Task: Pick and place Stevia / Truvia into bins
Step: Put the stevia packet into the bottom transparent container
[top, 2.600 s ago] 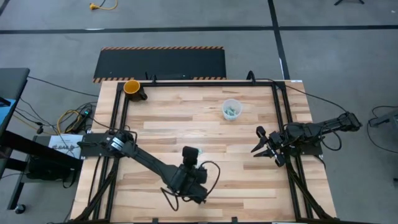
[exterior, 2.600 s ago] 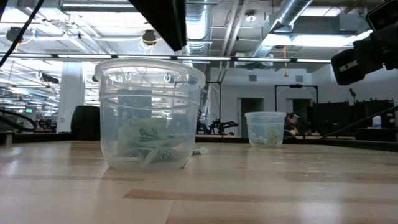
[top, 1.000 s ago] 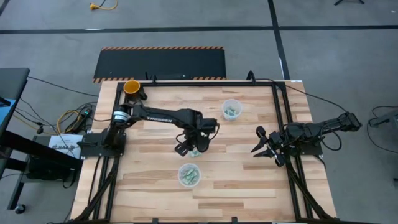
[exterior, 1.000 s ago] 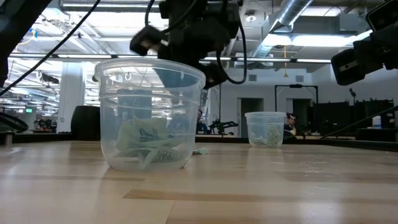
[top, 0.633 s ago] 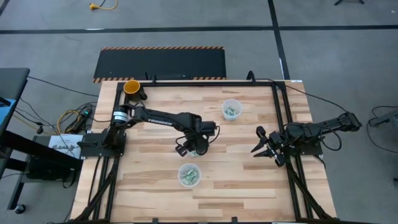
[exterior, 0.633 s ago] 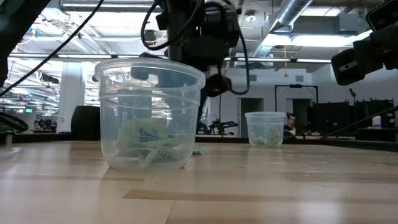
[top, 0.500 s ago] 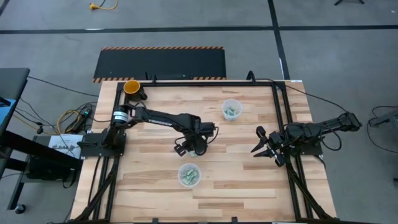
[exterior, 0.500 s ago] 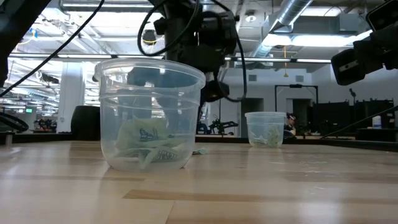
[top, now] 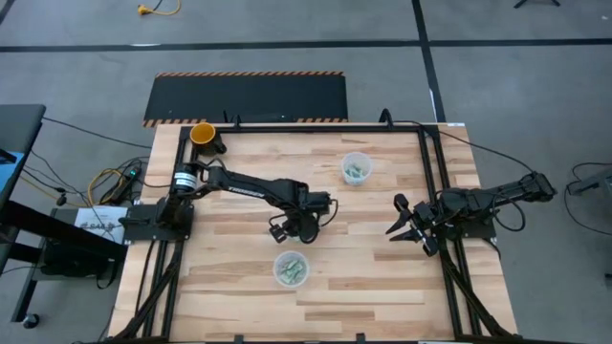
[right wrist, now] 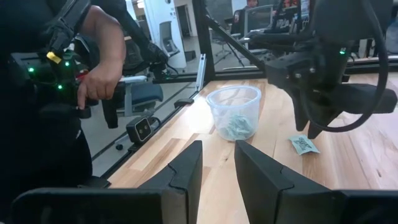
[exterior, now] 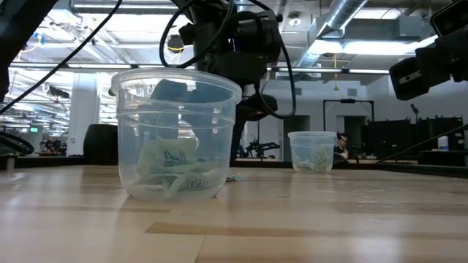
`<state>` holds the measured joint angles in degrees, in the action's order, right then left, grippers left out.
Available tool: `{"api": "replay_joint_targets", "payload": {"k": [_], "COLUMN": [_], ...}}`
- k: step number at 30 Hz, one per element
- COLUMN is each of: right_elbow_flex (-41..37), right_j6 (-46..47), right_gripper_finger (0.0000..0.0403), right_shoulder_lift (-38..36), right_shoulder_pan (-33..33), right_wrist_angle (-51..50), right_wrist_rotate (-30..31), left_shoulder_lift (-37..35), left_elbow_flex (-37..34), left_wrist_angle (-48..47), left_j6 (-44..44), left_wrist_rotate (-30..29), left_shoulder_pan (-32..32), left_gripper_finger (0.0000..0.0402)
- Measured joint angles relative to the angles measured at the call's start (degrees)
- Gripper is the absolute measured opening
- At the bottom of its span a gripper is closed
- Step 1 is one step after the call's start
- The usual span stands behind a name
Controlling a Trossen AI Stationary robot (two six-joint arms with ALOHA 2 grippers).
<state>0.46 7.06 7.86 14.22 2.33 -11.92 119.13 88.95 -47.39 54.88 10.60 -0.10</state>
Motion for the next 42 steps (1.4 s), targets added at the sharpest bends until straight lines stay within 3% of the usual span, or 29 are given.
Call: {"api": "replay_joint_targets", "payload": {"k": [16,26,37,42], "right_elbow_flex": [0.0,0.0,0.0,0.0], "right_j6": [0.0,0.0,0.0,0.0], "right_gripper_finger": [0.0087,0.0087,0.0087,0.0087], "right_shoulder_lift": [0.0,0.0,0.0,0.0], "right_shoulder_pan": [0.0,0.0,0.0,0.0], "right_wrist_angle": [0.0,0.0,0.0,0.0], "right_wrist_rotate": [0.0,0.0,0.0,0.0], "left_shoulder_lift": [0.0,-0.4,-0.3,-0.2], "left_elbow_flex": [-0.2,-7.9,-8.0,-8.0], "left_wrist_angle": [-0.7,4.1,5.9,6.1], "left_j6": [1.5,0.9,-3.6,-3.8], "left_wrist_rotate": [0.0,0.9,0.8,0.0], "left_shoulder_pan": [0.5,0.0,-0.3,-0.5], "left_gripper_finger": [0.012,0.0121,0.012,0.0093]}}
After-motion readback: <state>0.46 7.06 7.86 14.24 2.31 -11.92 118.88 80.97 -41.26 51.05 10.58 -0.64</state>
